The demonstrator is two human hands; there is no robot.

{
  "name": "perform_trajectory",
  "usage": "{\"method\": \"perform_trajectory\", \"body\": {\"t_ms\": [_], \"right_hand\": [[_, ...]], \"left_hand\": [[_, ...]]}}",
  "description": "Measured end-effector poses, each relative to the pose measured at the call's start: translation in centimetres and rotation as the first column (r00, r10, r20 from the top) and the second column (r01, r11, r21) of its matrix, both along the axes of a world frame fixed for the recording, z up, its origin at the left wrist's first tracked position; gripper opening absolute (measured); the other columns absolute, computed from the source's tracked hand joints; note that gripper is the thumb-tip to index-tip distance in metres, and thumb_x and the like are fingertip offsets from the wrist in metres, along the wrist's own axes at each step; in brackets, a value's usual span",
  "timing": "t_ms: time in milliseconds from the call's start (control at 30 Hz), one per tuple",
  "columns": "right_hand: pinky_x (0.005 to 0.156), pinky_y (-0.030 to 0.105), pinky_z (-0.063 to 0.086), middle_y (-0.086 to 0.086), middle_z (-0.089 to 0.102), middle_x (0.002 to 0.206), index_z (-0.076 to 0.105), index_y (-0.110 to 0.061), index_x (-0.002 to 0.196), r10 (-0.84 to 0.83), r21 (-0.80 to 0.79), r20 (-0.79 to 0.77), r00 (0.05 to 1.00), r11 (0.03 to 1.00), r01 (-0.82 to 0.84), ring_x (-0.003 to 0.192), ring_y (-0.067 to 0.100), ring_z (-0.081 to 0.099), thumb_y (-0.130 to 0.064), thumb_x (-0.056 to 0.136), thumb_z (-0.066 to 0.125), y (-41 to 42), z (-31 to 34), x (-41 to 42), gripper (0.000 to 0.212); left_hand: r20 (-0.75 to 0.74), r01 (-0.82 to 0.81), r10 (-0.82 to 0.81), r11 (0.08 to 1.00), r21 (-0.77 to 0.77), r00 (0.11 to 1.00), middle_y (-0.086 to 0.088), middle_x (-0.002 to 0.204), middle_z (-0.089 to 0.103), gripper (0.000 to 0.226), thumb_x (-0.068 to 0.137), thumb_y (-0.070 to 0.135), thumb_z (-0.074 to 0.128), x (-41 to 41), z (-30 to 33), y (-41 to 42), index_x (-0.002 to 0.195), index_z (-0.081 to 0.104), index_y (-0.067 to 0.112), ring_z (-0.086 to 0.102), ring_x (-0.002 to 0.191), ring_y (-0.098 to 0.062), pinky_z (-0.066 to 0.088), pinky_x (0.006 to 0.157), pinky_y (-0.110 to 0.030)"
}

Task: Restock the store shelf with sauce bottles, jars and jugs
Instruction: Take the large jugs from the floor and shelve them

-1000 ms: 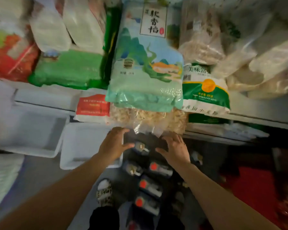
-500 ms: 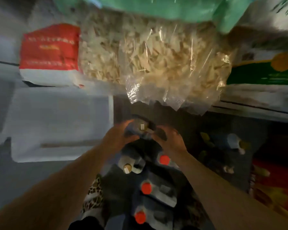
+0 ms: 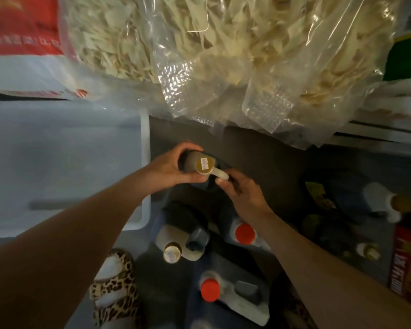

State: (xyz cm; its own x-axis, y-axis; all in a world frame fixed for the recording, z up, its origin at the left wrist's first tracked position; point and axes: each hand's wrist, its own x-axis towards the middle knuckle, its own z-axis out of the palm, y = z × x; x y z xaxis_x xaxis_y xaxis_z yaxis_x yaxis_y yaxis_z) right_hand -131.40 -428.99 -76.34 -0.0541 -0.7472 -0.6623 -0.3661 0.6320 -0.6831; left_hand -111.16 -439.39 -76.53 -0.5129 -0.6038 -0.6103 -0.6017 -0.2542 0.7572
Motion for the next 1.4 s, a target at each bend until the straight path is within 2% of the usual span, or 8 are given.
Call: {"method": "perform_trajectory", "body": {"t_ms": [167, 367, 600, 733, 833, 1067, 1167, 1400], "right_hand": [[0.075, 0.017, 0.047, -0.006, 0.066, 0.098, 0.066, -0.024, 0.116, -0.086, -0.102, -0.074, 0.994, 0.992, 0.078, 0.091, 0.008, 0.061, -0.04, 0.098, 0.058, -1.8, 1.3, 0.3, 0.026], [0.067, 0.018, 0.044, -0.009, 0.063, 0.092, 0.063, -0.027, 0.11, -0.014, -0.086, -0.088, 0.996, 0.996, 0.006, 0.084, 0.005, 0.059, -0.043, 0.098, 0.055, -1.1, 7.8, 0.8, 0.021], [0.07, 0.027, 0.044, -0.007, 0.065, 0.09, 0.064, -0.024, 0.103, 0.068, -0.241, -0.214, 0.974, 0.963, -0.12, 0.081, 0.005, 0.059, -0.054, 0.095, 0.052, -1.4, 23.2, 1.0, 0.034], [0.077, 0.042, 0.052, 0.007, 0.073, 0.097, 0.067, -0.017, 0.108, 0.072, -0.339, -0.37, 0.926, 0.918, -0.207, 0.092, 0.028, 0.067, -0.067, 0.088, 0.038, -1.6, 34.5, 0.7, 0.062], [0.072, 0.044, 0.05, 0.015, 0.072, 0.096, 0.065, -0.015, 0.101, -0.001, -0.393, -0.487, 0.873, 0.893, -0.219, 0.093, 0.041, 0.065, -0.062, 0.094, 0.043, -1.5, 42.5, -0.2, 0.052], [0.07, 0.042, 0.04, 0.019, 0.069, 0.097, 0.057, -0.016, 0.095, -0.268, -0.555, -0.62, 0.738, 0.814, -0.171, 0.093, 0.044, 0.062, -0.061, 0.097, 0.036, 0.2, 62.3, -4.0, 0.05], [0.068, 0.042, 0.038, 0.02, 0.069, 0.096, 0.056, -0.016, 0.089, -0.388, -0.666, -0.589, 0.709, 0.73, -0.154, 0.095, 0.045, 0.06, -0.058, 0.098, 0.04, 0.5, 70.7, -6.6, 0.046], [0.071, 0.042, 0.041, 0.016, 0.072, 0.1, 0.06, -0.017, 0.084, -0.565, -0.829, -0.487, 0.666, 0.539, -0.149, 0.097, 0.042, 0.061, -0.054, 0.101, 0.043, 1.0, 89.1, -13.3, 0.044]], "left_hand": [[0.022, -0.069, 0.069, 0.998, 0.012, 0.997, 0.011, 0.133, 0.051, 0.06, 0.083, 0.045, 0.072, -0.5, 1.3, -0.3, 0.135, 0.043, 0.038, 0.048, 0.12, -0.008, 0.043, 0.092, -0.024], [-0.006, -0.189, 0.19, 0.981, 0.033, 0.982, 0.013, 0.129, 0.056, 0.065, 0.074, 0.048, 0.076, 0.5, 8.1, 1.6, 0.132, 0.047, 0.038, 0.053, 0.118, -0.007, 0.045, 0.092, -0.022], [-0.077, -0.36, 0.364, 0.931, 0.059, 0.928, 0.014, 0.125, 0.059, 0.065, 0.069, 0.058, 0.072, 1.1, 23.5, 4.2, 0.129, 0.052, 0.04, 0.056, 0.113, -0.005, 0.048, 0.095, -0.03], [-0.103, -0.424, 0.43, 0.902, 0.075, 0.897, 0.012, 0.127, 0.06, 0.07, 0.063, 0.073, 0.069, 0.3, 34.1, 4.4, 0.126, 0.052, 0.047, 0.058, 0.116, -0.011, 0.048, 0.102, -0.041], [-0.141, -0.424, 0.423, 0.905, 0.023, 0.895, 0.016, 0.118, 0.065, 0.059, 0.06, 0.08, 0.07, -1.2, 42.3, 4.1, 0.112, 0.055, 0.056, 0.062, 0.111, -0.01, 0.05, 0.101, -0.044], [-0.239, -0.307, 0.242, 0.907, -0.288, 0.94, 0.015, 0.108, 0.069, 0.071, 0.055, 0.081, 0.068, -6.9, 62.4, 3.1, 0.114, 0.058, 0.042, 0.065, 0.102, -0.011, 0.053, 0.094, -0.042], [-0.277, -0.213, 0.095, 0.876, -0.433, 0.956, 0.019, 0.11, 0.067, 0.077, 0.054, 0.06, 0.085, -9.1, 70.9, 3.1, 0.122, 0.053, 0.043, 0.065, 0.106, -0.008, 0.053, 0.093, -0.036], [-0.179, -0.081, -0.119, 0.567, -0.82, 0.977, 0.01, 0.13, 0.06, 0.106, 0.054, 0.038, 0.095, -14.7, 88.9, 3.5, 0.143, 0.037, 0.035, 0.059, 0.115, -0.013, 0.049, 0.095, -0.033]]}}
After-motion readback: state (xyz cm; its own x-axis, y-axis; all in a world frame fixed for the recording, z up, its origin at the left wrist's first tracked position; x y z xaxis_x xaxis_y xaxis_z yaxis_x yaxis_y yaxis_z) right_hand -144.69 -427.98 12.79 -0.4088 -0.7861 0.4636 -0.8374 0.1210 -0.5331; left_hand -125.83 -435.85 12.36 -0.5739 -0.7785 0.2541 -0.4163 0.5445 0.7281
